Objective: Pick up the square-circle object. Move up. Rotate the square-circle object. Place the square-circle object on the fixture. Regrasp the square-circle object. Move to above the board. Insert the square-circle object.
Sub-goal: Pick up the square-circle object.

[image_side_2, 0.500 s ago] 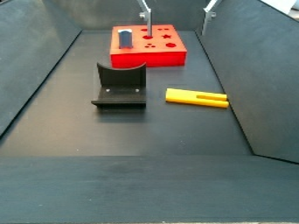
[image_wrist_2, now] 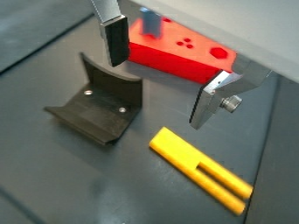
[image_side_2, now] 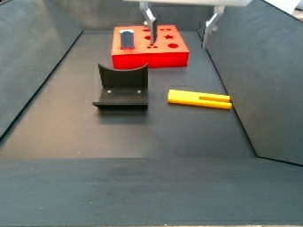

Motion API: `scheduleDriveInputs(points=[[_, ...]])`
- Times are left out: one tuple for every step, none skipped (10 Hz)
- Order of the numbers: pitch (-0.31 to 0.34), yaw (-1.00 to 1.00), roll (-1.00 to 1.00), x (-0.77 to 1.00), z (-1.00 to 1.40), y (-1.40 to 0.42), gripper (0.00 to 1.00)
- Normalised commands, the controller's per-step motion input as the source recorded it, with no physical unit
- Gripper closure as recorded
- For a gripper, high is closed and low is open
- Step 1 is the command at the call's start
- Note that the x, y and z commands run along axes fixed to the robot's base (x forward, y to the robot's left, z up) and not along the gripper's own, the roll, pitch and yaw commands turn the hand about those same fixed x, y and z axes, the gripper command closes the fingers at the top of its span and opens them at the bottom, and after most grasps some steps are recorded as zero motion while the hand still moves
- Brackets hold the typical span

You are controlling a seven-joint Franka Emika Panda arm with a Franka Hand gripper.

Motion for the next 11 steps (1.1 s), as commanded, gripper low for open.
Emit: scheduleDriveInputs(points=[[0.000,-1.00,0.00,0.00,-0.50,0.00,0.00],[0.009,-1.00,-0.01,0.00,-0.64,0.00,0.00],[0.000,-1.00,-0.03,-0.01,-0.71,0.00,0.00],[0.000,-1.00,-0.06,-0.04,-0.74,0.00,0.00],[0.000,-0.99,-0.06,-0.04,-0.76,0.00,0.00],[0.019,-0.91,-0.15,-0.07,-0.75,0.00,0.00],[0.013,-0.84,-0.20,-0.15,-0.69,0.00,0.00],[0.014,-0.87,-0.19,-0.13,-0.69,0.00,0.00],[0.000,-1.00,-0.06,-0.02,-0.65,0.00,0.00],[0.000,-0.97,-0.09,-0.05,-0.68,0.00,0.00],[-0.140,-0.90,-0.18,-0.04,-0.34,-0.07,0.00]])
